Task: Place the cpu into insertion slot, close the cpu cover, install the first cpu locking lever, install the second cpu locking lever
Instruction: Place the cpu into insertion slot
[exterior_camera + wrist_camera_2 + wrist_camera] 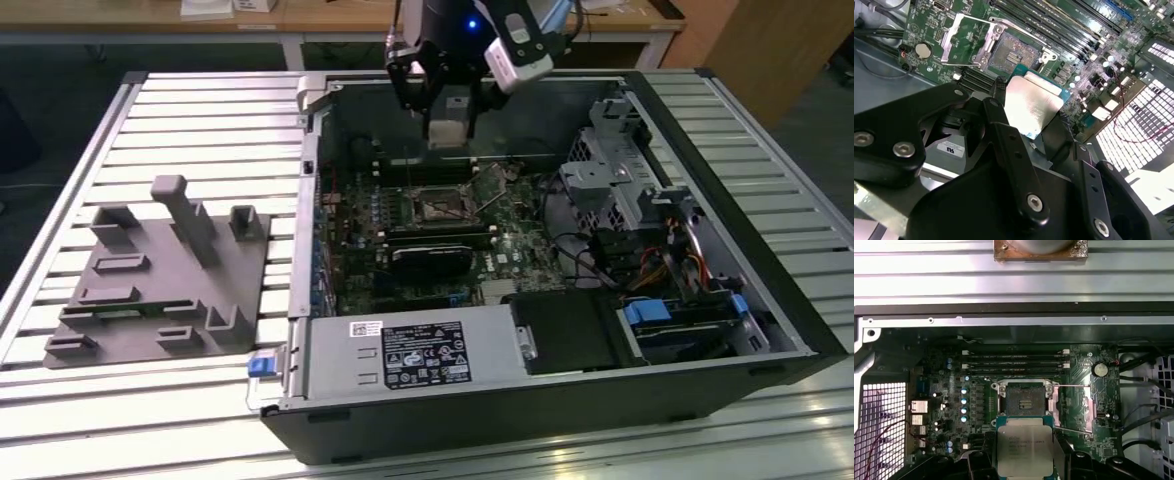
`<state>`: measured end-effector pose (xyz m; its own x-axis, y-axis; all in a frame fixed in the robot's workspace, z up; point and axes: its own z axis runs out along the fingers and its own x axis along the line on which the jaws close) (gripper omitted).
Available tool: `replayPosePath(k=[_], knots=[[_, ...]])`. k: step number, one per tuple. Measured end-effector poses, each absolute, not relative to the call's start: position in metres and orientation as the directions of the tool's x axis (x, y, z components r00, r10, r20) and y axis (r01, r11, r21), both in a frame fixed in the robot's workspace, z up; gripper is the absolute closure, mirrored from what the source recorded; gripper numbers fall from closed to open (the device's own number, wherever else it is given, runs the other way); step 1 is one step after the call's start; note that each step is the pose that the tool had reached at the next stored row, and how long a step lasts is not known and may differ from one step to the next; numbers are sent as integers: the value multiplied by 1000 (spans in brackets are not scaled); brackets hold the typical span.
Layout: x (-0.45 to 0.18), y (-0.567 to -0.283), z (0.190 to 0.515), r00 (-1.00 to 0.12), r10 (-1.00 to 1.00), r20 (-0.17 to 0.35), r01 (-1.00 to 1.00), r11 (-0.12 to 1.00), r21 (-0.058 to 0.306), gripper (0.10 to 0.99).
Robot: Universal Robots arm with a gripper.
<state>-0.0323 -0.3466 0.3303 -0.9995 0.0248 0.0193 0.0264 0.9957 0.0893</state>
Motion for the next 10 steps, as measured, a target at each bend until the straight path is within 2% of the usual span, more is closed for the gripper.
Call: replayPosePath(k=[10], knots=[[-32, -347, 323, -1000, 25, 19, 26, 996, 89, 549]])
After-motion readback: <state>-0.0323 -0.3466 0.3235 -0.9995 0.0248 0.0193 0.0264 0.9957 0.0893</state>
